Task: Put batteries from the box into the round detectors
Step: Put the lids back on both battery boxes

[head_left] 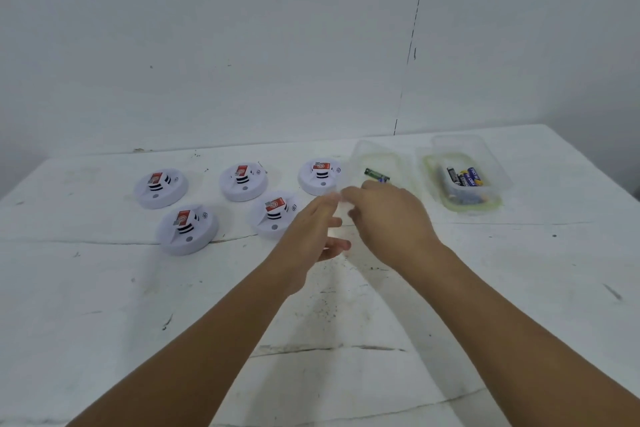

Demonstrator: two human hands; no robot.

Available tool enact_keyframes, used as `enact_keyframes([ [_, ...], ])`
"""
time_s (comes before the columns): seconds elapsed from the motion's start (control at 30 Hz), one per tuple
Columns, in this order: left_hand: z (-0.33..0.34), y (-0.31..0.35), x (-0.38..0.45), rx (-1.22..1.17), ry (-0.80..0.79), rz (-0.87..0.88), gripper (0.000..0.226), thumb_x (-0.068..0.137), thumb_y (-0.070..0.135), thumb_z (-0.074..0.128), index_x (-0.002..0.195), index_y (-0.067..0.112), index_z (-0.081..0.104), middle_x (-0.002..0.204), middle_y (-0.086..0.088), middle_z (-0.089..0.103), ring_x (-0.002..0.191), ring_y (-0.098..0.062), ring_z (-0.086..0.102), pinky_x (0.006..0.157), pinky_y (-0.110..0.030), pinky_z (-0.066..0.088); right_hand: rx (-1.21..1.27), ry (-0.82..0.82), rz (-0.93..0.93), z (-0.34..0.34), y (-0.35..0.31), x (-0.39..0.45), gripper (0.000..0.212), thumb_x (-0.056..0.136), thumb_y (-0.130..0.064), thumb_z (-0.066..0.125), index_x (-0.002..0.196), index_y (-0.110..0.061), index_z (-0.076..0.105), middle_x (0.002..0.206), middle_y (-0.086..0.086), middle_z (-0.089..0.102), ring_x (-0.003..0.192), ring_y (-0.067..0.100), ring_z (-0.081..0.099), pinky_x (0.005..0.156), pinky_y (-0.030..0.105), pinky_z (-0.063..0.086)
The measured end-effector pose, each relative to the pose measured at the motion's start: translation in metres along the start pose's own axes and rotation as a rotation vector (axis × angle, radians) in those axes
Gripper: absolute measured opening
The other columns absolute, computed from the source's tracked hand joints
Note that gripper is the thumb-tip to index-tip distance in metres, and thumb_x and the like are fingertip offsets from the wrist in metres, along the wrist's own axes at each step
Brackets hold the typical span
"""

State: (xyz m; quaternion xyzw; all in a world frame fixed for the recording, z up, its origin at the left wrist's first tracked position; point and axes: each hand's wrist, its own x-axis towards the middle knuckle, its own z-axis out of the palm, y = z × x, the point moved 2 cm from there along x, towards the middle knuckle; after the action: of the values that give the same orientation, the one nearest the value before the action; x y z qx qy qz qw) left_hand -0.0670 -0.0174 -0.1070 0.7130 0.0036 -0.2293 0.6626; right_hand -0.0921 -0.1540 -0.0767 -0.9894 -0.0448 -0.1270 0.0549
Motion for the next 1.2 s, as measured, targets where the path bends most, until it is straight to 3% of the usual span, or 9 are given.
enact_keyframes([
  [0.33,-0.053,-0.022,-0.023,-0.010,0.039,-0.187,0.044,0.096,0.062,0.059,0.113,0.024,0.071,0.095,-0.009,0.074,0.079,-0.021,0.069,0.072,-0.029,0.053,0.060,-0.252,-0.056,0.007,-0.067,-0.020,0.008,0.099,-0.015,0.055,0.102,-0.021,0.058,0.085,-0.001,0.050,0.082,0.023,0.056,0.066,0.033,0.039],
  [0.47,-0.069,-0.024,-0.029,0.085,-0.045,-0.168,0.037,0.096,0.051,0.062,0.111,0.019,0.073,0.090,-0.005,0.070,0.077,-0.018,0.061,0.079,-0.032,0.051,0.376,-0.402,-0.008,0.008,-0.070,-0.024,0.039,0.100,-0.044,0.050,0.071,-0.019,0.051,0.077,-0.001,0.066,0.076,0.022,0.064,0.062,0.036,0.050],
  [0.57,-0.081,-0.024,-0.035,0.204,-0.089,-0.115,0.033,0.100,0.050,0.059,0.115,0.024,0.073,0.100,-0.011,0.071,0.078,-0.017,0.065,0.083,-0.033,0.055,0.337,-0.221,0.014,0.006,-0.054,-0.020,0.035,0.100,-0.039,0.044,0.081,-0.018,0.064,0.080,-0.001,0.066,0.078,0.024,0.063,0.069,0.042,0.055],
  [0.63,-0.087,-0.022,-0.039,0.256,-0.107,-0.094,0.029,0.103,0.048,0.056,0.116,0.028,0.073,0.101,-0.008,0.072,0.078,-0.019,0.068,0.089,-0.036,0.058,0.131,-0.017,0.029,0.007,-0.036,-0.016,0.023,0.101,-0.035,0.048,0.098,-0.019,0.065,0.097,0.000,0.060,0.092,0.025,0.058,0.074,0.040,0.051],
  [0.7,-0.092,-0.019,-0.040,0.303,-0.113,-0.087,0.027,0.105,0.045,0.054,0.114,0.028,0.074,0.102,-0.006,0.074,0.077,-0.020,0.071,0.090,-0.038,0.061,0.043,0.017,0.073,0.014,-0.022,-0.016,0.018,0.101,-0.034,0.054,0.112,-0.022,0.061,0.113,0.004,0.052,0.099,0.027,0.051,0.074,0.038,0.048],
  [0.87,-0.105,-0.017,-0.028,0.585,-0.053,-0.009,0.026,0.108,0.031,0.049,0.102,0.023,0.073,0.104,-0.003,0.067,0.083,-0.023,0.071,0.093,-0.041,0.061,0.331,-0.081,0.204,0.035,-0.012,-0.024,0.014,0.105,-0.023,0.050,0.118,-0.026,0.054,0.119,-0.003,0.043,0.066,0.019,0.055,0.064,0.036,0.050],
  [1.03,-0.106,-0.013,-0.028,0.875,-0.015,0.217,0.024,0.107,0.034,0.052,0.101,0.025,0.073,0.092,0.002,0.068,0.078,-0.015,0.065,0.082,-0.037,0.057,0.568,-0.074,0.286,0.042,-0.002,-0.031,0.017,0.100,-0.009,0.050,0.103,-0.025,0.054,0.107,-0.002,0.052,0.083,0.021,0.060,0.075,0.039,0.052],
  [1.13,-0.101,-0.014,-0.030,0.999,0.056,0.357,0.028,0.107,0.037,0.052,0.112,0.022,0.075,0.094,0.000,0.069,0.088,-0.018,0.063,0.085,-0.037,0.052,1.059,-0.202,0.471,0.045,0.007,-0.039,0.008,0.103,-0.031,0.057,0.096,-0.027,0.059,0.098,-0.002,0.063,0.079,0.016,0.057,0.077,0.036,0.047],
  [1.2,-0.099,-0.015,-0.029,1.040,0.065,0.380,0.029,0.107,0.039,0.051,0.113,0.021,0.074,0.093,-0.001,0.067,0.088,-0.018,0.061,0.085,-0.036,0.051,1.160,-0.157,0.526,0.051,0.016,-0.042,0.020,0.101,-0.045,0.057,0.095,-0.027,0.063,0.099,-0.001,0.069,0.086,0.016,0.060,0.087,0.044,0.050],
])
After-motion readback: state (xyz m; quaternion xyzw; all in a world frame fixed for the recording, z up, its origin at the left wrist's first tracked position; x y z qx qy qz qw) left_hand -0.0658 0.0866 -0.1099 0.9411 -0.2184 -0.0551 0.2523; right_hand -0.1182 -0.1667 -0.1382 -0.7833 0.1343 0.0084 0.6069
